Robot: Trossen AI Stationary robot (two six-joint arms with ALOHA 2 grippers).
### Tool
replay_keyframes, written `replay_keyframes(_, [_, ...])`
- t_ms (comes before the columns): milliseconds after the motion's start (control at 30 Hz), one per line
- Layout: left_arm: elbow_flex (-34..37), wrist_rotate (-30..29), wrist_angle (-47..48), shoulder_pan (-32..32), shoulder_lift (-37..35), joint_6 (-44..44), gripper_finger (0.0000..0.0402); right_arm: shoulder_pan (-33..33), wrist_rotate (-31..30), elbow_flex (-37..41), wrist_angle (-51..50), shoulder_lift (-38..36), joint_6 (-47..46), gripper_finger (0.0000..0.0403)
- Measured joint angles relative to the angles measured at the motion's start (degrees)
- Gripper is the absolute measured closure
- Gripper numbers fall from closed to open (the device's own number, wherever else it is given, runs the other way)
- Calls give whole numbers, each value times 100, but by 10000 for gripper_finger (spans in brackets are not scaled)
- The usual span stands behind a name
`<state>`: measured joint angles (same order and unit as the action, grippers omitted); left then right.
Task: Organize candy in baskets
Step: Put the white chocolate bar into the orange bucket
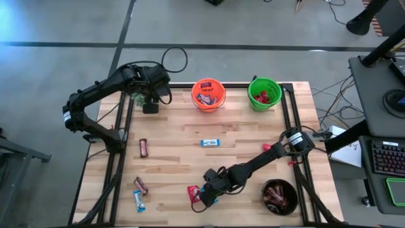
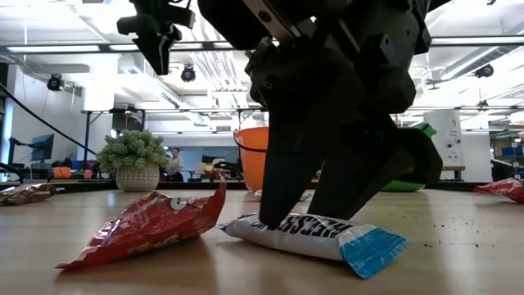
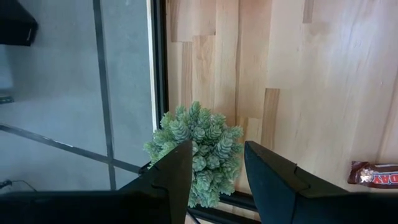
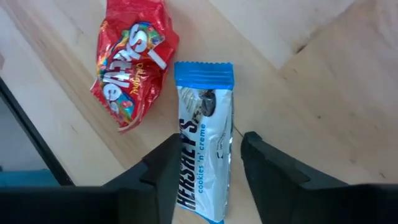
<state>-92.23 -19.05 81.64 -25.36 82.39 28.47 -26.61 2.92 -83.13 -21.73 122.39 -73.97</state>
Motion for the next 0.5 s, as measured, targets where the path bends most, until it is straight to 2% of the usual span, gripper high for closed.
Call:
replay_keyframes(167, [0,-2,-2,-1,0,21,272,15,31,7,-12,-4,-102,295])
replay_keyframes(367, [0,-2,-2,-7,0,21,272,11,179,2,48,-27,-162,380])
replay_keyframes(500, [1,-2,-2,-41,0,23,272,9,272,2,63,-132,-162,390])
